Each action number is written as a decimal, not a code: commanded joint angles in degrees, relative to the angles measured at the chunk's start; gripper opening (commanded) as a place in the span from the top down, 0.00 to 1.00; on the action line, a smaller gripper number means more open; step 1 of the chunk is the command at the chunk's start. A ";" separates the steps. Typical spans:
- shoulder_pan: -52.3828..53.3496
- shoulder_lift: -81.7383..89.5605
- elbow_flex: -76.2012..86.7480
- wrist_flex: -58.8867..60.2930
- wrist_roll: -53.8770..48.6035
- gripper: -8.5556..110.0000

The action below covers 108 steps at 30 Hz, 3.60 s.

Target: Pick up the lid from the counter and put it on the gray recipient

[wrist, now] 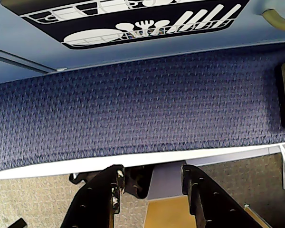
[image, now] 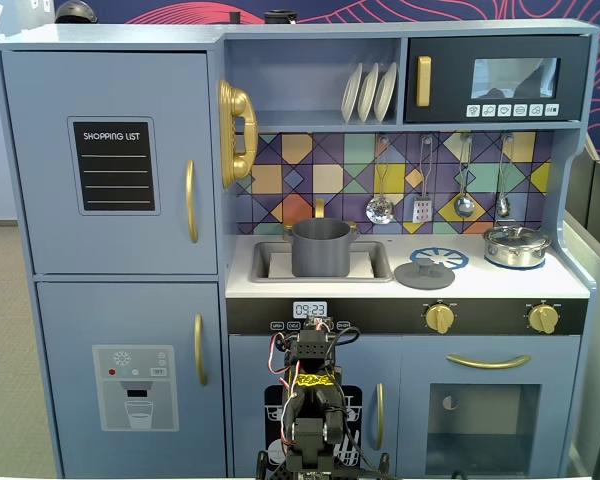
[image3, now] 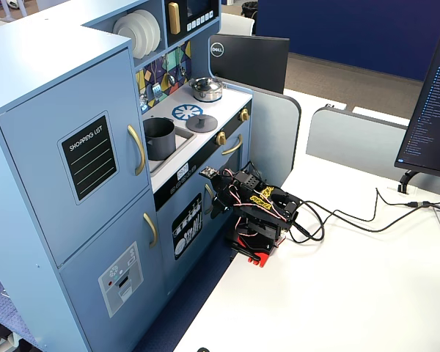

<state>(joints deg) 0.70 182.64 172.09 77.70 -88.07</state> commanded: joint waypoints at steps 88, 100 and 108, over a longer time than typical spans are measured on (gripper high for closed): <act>34.54 -69.43 -47.99 -100.02 -2.02 0.67; 34.98 -76.82 -52.12 -101.69 -0.97 0.71; 34.63 -79.98 -51.77 -101.25 -1.32 0.91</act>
<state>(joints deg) 34.45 103.18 122.87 -23.03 -89.47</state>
